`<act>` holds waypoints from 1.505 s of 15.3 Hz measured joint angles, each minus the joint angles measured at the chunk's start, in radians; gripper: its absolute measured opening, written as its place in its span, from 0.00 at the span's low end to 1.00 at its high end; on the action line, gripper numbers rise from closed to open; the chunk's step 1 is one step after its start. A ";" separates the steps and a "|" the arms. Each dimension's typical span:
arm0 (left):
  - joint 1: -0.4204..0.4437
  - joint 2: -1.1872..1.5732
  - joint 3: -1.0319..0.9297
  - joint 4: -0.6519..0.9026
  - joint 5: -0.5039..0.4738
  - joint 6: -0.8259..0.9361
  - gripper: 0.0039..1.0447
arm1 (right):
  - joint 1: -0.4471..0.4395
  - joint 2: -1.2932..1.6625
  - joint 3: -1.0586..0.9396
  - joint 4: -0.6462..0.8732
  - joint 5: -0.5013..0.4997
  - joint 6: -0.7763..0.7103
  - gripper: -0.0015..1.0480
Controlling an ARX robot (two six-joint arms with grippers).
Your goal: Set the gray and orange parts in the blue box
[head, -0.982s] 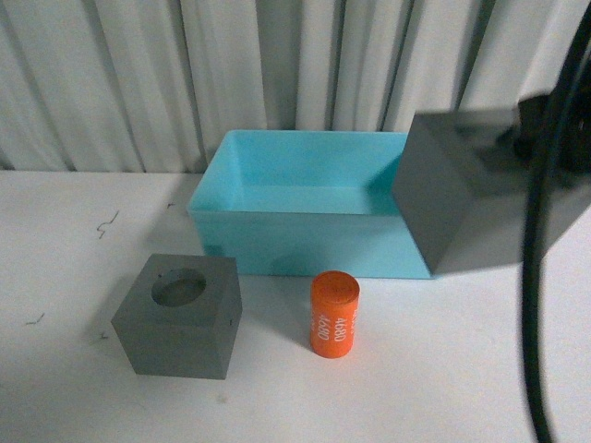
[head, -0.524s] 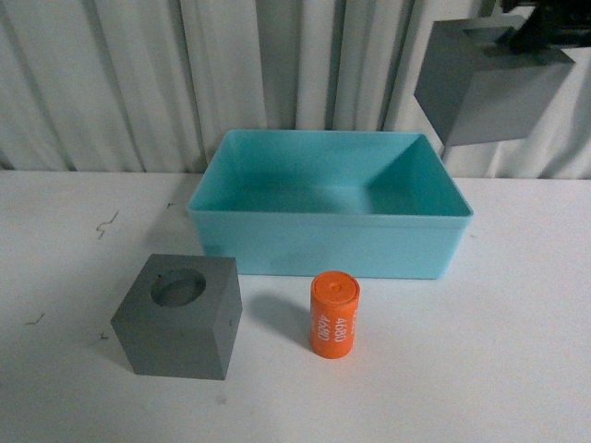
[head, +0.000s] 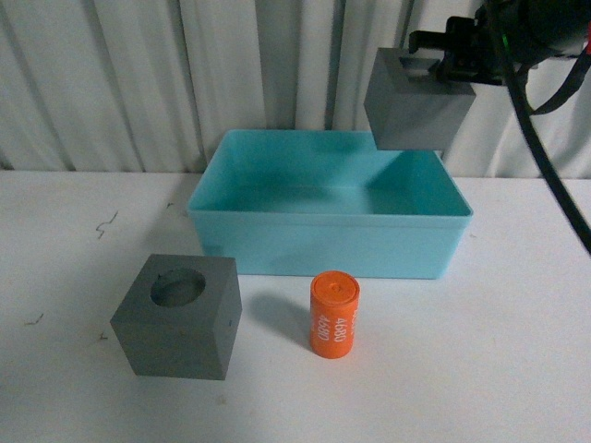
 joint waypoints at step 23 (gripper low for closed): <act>0.000 0.000 0.000 0.000 0.000 0.000 0.94 | 0.011 -0.279 -0.405 0.275 0.122 0.072 0.94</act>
